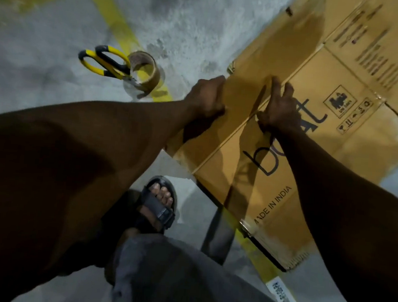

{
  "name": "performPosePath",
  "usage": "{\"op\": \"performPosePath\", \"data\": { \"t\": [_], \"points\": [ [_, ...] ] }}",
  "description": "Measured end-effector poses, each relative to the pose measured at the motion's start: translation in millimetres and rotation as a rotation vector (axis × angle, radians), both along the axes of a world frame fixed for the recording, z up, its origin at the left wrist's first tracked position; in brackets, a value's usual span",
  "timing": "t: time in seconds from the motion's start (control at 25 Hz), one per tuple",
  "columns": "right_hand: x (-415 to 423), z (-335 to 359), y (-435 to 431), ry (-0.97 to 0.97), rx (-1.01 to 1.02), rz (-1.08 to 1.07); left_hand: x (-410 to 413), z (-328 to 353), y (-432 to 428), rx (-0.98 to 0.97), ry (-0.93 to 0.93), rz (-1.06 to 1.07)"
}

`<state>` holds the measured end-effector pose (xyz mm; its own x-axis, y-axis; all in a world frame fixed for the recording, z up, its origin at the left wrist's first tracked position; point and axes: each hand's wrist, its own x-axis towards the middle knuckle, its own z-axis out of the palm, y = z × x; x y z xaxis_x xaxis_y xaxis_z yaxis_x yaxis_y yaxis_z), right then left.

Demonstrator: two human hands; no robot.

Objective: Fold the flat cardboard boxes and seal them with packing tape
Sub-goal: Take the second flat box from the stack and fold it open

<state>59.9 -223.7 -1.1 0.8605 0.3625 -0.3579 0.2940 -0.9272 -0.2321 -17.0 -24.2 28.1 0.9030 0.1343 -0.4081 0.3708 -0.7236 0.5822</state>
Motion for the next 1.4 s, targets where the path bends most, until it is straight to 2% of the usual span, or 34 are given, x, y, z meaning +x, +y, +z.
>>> {"op": "performPosePath", "data": {
  "t": [0.12, 0.28, 0.52, 0.6, 0.72, 0.96, 1.08, 1.24, 1.4],
  "points": [
    [19, 51, 6, -0.177, 0.030, 0.043, -6, 36, -22, 0.035, -0.113, -0.074],
    [34, 138, 2, -0.455, -0.008, 0.096, -1, 117, -31, 0.024, -0.219, -0.143],
    [31, 306, -31, -0.584, -0.052, 0.111, -4, 277, -42, 0.057, -0.350, -0.297],
    [18, 366, -37, -0.618, -0.109, 0.152, -19, 333, -40, 0.122, -0.407, -0.361],
    [-10, 444, -37, -0.769, -0.126, 0.191, -40, 416, -29, 0.238, -0.480, -0.417],
    [-68, 578, 12, -0.977, 0.108, 0.206, -101, 587, 6, 0.577, -0.405, -0.271],
    [-103, 636, 76, -1.090, 0.245, 0.299, -136, 651, 33, 0.659, -0.511, -0.139],
    [-147, 684, 179, -1.276, 0.421, 0.388, -201, 703, 103, 0.845, -0.690, 0.023],
    [-206, 706, 295, -1.398, 0.539, 0.511, -280, 725, 198, 0.980, -0.645, 0.182]
  ]
}}
